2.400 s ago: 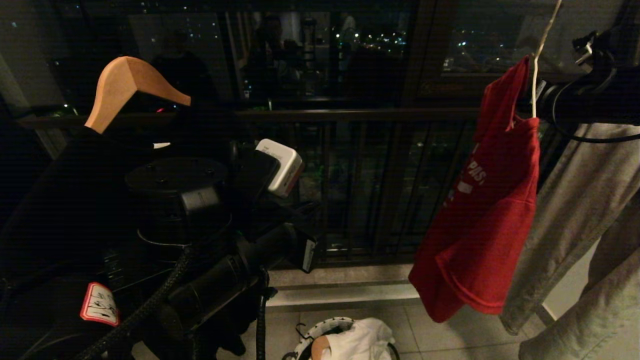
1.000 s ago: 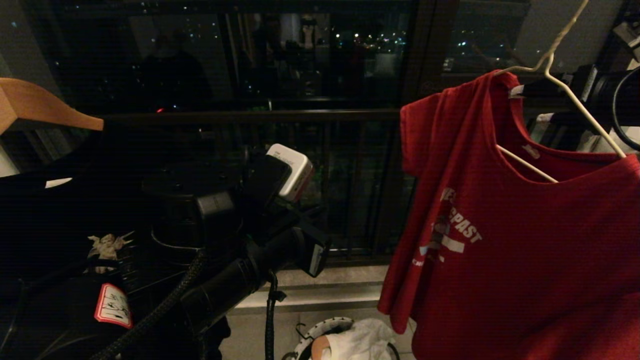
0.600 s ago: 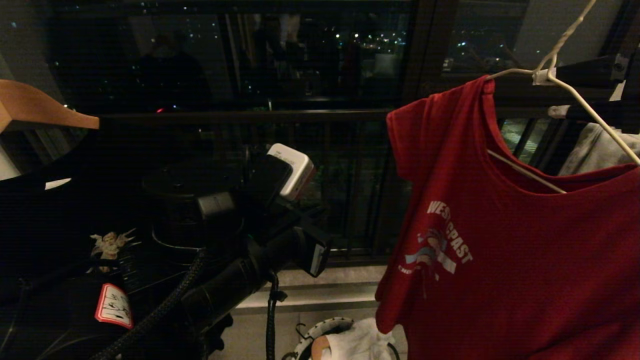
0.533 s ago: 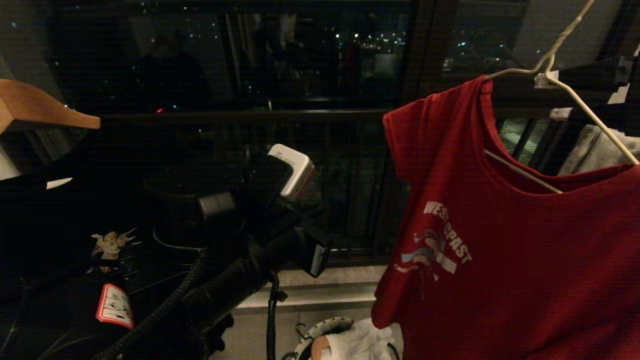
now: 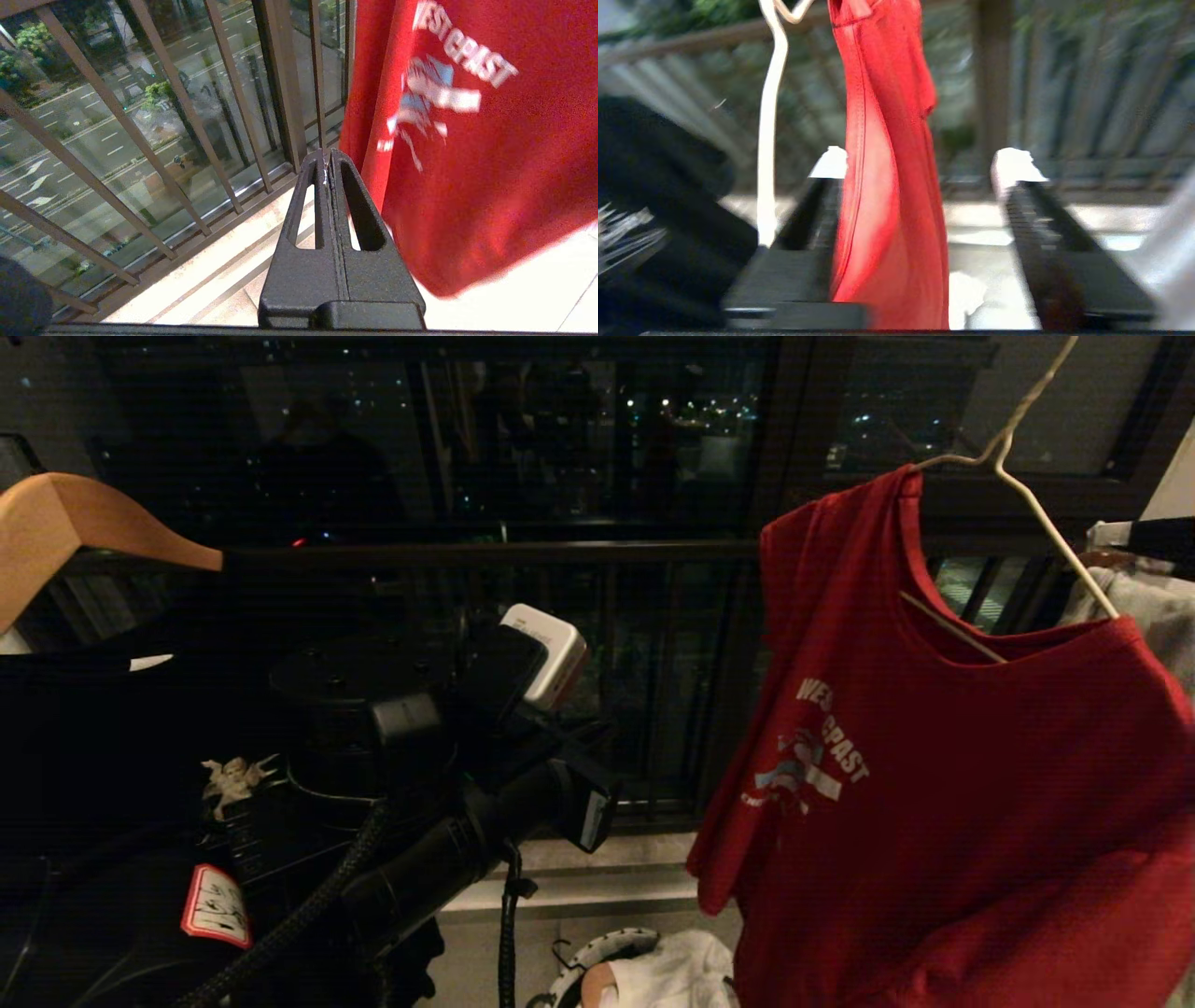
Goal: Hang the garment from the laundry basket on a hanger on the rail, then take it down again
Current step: Take the clothes off the clothes rack
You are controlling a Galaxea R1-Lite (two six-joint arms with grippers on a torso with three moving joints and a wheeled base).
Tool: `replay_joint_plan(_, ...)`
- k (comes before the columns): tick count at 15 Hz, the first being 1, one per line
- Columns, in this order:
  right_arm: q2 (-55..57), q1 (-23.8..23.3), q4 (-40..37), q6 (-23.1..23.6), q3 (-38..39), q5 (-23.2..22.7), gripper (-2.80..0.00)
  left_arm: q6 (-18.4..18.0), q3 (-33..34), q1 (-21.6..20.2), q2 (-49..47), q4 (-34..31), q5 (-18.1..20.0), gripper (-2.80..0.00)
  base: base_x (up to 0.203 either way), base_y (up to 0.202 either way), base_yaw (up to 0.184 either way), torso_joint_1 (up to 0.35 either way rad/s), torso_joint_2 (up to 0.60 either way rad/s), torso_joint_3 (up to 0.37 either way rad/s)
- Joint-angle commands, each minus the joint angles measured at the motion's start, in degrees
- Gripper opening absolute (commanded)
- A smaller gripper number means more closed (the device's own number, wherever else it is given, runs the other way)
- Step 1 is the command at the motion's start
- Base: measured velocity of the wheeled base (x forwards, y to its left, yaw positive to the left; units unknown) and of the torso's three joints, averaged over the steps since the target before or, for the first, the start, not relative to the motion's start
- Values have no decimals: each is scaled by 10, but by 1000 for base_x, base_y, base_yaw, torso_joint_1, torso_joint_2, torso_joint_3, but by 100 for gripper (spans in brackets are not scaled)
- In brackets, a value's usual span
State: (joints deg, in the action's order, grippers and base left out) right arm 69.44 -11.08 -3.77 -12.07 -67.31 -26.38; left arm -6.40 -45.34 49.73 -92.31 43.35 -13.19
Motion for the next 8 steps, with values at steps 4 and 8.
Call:
replay_joint_plan(4,-58,-31,-10,4,22,12,-280,0,0,-1,-3,2,-1,-280,0,0,0,0,0,0)
replay_joint_plan(8,-87,-32,-90,26,22,14,-280,0,0,-4,-4,6,-1,-280,0,0,0,0,0,0)
